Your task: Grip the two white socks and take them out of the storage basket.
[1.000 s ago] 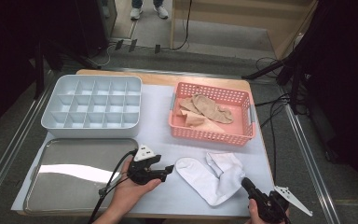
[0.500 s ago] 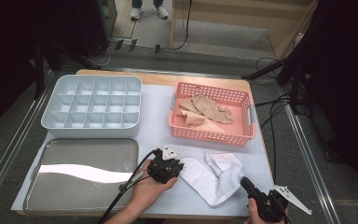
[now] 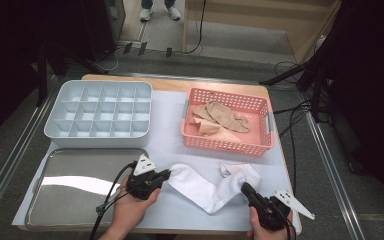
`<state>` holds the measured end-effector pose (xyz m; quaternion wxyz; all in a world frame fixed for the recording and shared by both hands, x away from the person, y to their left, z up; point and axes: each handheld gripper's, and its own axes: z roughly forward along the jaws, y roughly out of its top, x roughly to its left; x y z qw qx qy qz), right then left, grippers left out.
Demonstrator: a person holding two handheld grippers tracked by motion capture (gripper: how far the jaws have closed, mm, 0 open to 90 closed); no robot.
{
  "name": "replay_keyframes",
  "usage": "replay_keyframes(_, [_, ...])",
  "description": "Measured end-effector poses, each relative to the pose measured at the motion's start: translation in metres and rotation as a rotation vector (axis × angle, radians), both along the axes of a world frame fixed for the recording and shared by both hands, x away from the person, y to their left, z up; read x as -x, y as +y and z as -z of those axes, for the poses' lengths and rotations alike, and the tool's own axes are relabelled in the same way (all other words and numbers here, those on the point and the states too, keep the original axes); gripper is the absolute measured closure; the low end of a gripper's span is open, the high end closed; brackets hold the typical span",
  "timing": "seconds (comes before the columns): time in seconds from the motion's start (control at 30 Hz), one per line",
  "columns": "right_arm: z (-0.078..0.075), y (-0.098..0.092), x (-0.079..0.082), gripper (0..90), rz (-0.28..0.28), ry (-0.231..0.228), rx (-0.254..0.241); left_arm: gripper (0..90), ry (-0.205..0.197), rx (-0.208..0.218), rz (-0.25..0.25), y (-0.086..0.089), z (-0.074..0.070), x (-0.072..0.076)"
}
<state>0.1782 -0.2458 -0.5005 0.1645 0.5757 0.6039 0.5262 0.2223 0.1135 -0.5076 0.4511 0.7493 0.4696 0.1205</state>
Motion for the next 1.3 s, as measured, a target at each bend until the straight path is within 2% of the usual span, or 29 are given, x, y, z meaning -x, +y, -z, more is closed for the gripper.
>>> replay_keyframes(0.07, [-0.005, 0.006, -0.01, 88.4, -0.005, -0.026, 0.026, 90.0, -0.015, 0.013, -0.024, 0.009, 0.003, 0.001])
replay_keyframes(0.13, [-0.009, 0.009, -0.02, 88.4, -0.001, -0.046, 0.051, 90.0, -0.008, 0.029, -0.041, 0.012, 0.005, 0.001])
replay_keyframes(0.23, [-0.006, 0.007, -0.032, 86.9, 0.029, -0.034, 0.096, 89.7, 0.022, 0.028, -0.007, 0.01, 0.011, 0.0])
replay_keyframes(0.27, [-0.004, 0.004, -0.034, 83.1, 0.03, -0.019, 0.093, 89.0, 0.029, 0.027, 0.001, 0.008, 0.012, 0.0])
replay_keyframes(0.33, [0.0, -0.007, -0.035, 65.9, 0.032, 0.002, 0.062, 85.7, 0.046, 0.037, 0.026, 0.006, 0.013, 0.0])
replay_keyframes(0.43, [0.005, -0.018, -0.029, 52.5, 0.066, 0.029, 0.106, 77.8, 0.051, 0.04, 0.021, 0.008, 0.013, 0.0])
replay_keyframes(0.5, [0.012, -0.021, -0.023, 43.7, 0.036, 0.053, 0.102, 71.9, 0.05, 0.041, 0.006, 0.01, 0.013, 0.0])
replay_keyframes(0.53, [0.014, -0.019, -0.023, 38.9, 0.01, 0.069, 0.117, 68.6, 0.05, 0.048, 0.004, 0.012, 0.013, 0.0])
replay_keyframes(0.57, [0.017, -0.015, -0.024, 35.3, -0.012, 0.092, 0.153, 68.7, 0.049, 0.05, 0.001, 0.012, 0.013, 0.0])
replay_keyframes(0.63, [0.022, -0.006, -0.027, 35.8, -0.005, 0.108, 0.253, 68.3, 0.051, 0.047, 0.002, 0.012, 0.014, 0.0])
replay_keyframes(0.7, [0.026, 0.002, -0.029, 35.1, 0.004, 0.132, 0.332, 68.1, 0.055, 0.045, 0.008, 0.012, 0.015, -0.001])
replay_keyframes(0.77, [0.029, 0.01, -0.029, 38.4, 0.021, 0.114, 0.413, 68.3, 0.06, 0.046, 0.017, 0.01, 0.016, -0.001])
replay_keyframes(0.8, [0.029, 0.014, -0.028, 43.6, 0.028, 0.11, 0.457, 68.7, 0.062, 0.044, 0.019, 0.009, 0.016, -0.001])
replay_keyframes(0.87, [0.027, 0.014, -0.029, 65.5, 0.038, 0.118, 0.441, 70.8, 0.065, 0.046, 0.024, 0.009, 0.015, -0.001])
replay_keyframes(0.9, [0.026, 0.011, -0.029, 73.6, 0.052, 0.122, 0.43, 71.8, 0.062, 0.043, 0.024, 0.008, 0.014, -0.001])
replay_keyframes(0.93, [0.026, 0.008, -0.03, 76.3, 0.059, 0.126, 0.417, 72.8, 0.059, 0.044, 0.025, 0.008, 0.014, -0.001])
replay_keyframes(1.0, [0.024, 0.0, -0.031, 78.6, 0.075, 0.133, 0.389, 74.9, 0.061, 0.041, 0.029, 0.008, 0.013, -0.001])
replay_keyframes(1.07, [0.022, -0.007, -0.029, 79.1, 0.098, 0.124, 0.396, 77.4, 0.063, 0.04, 0.032, 0.008, 0.013, -0.001])
replay_keyframes(1.17, [0.018, -0.025, -0.023, 79.2, 0.164, 0.123, 0.365, 78.5, 0.062, 0.039, 0.026, 0.01, 0.013, -0.002])
replay_keyframes(1.2, [0.017, -0.031, -0.02, 79.2, 0.189, 0.129, 0.355, 78.3, 0.062, 0.043, 0.028, 0.01, 0.013, -0.002])
replay_keyframes(1.3, [0.018, -0.045, -0.016, 78.9, 0.214, 0.156, 0.319, 77.0, 0.057, 0.039, 0.02, 0.011, 0.012, -0.002])
